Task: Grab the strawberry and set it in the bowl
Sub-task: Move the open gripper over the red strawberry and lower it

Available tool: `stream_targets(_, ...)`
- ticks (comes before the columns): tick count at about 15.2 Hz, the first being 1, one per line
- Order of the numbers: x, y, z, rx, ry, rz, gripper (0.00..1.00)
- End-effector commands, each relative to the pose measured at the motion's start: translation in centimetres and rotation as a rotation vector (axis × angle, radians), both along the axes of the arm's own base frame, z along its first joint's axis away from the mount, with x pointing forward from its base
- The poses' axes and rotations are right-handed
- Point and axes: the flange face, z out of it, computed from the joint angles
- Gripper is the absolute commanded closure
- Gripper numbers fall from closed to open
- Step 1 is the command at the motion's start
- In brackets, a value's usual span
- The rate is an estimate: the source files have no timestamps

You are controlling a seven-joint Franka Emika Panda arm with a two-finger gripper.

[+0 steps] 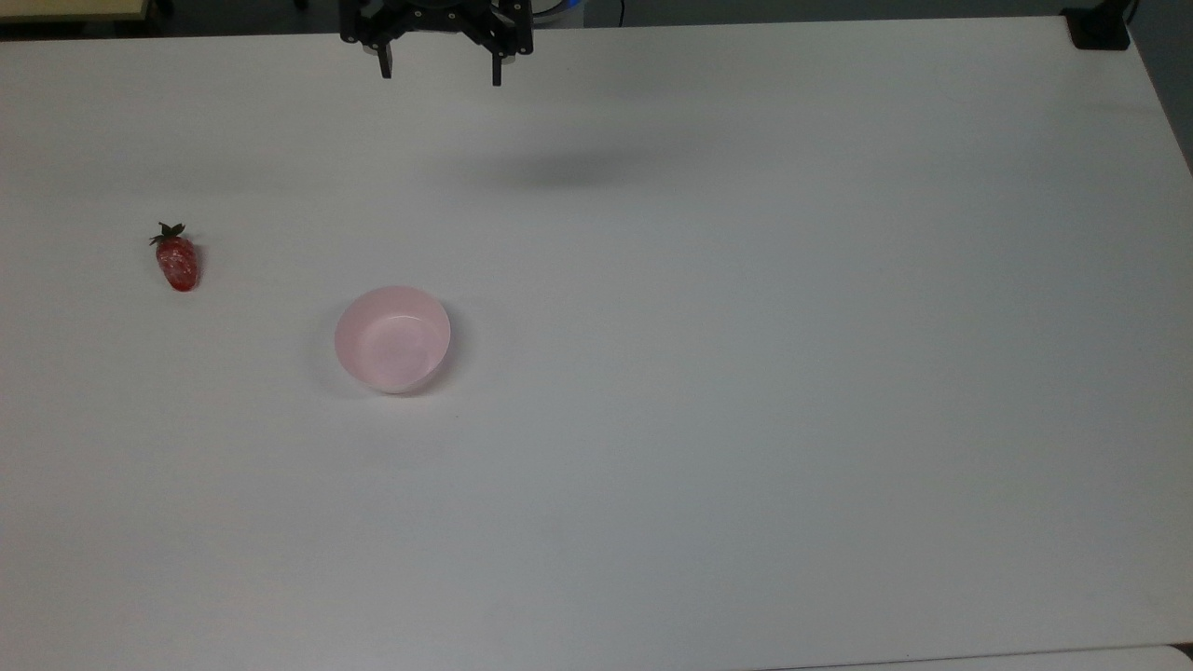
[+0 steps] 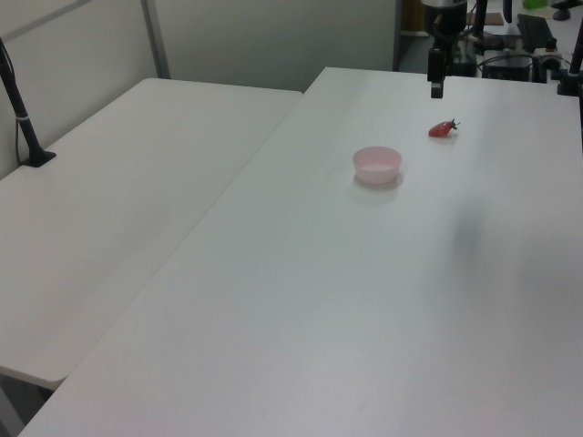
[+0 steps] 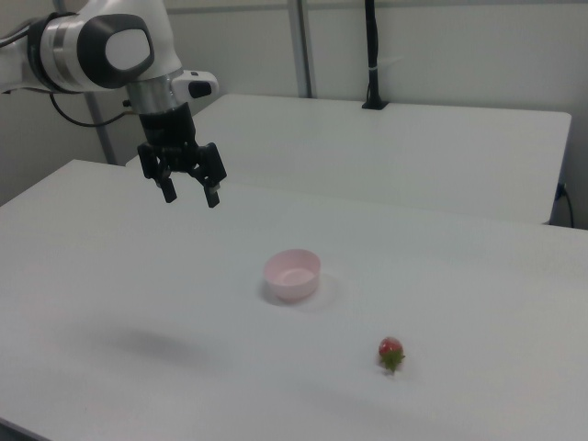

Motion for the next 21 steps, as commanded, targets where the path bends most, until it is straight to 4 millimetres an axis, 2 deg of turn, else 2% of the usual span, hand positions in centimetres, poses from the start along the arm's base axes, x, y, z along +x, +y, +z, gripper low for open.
stream_targets(1,-0.2,-1.2,1.7,0.036,-0.009,-0.009,0.00)
stream_targets(2,-0.2,-1.7,1.8,0.041,-0.010,-0.020,0.00)
stream_targets(7,-0.4,-1.7,2.3,0.076,0.048,0.001,0.00)
stream_targets(12,-0.1,-2.9,2.2,0.076,0.039,0.028,0.00)
stream_targets(13,0.0,-3.8,1.9,0.071,0.045,0.015,0.00)
stream_targets(14,0.3,-4.9,1.2,0.066,0.055,0.001,0.00)
stream_targets(16,1.2,-8.5,-0.1,0.067,0.034,0.021,0.00)
stream_targets(18,1.7,-13.5,-1.5,0.056,0.009,0.034,0.00)
stream_targets(21,2.2,-19.9,-5.1,0.018,0.019,0.039,0.00)
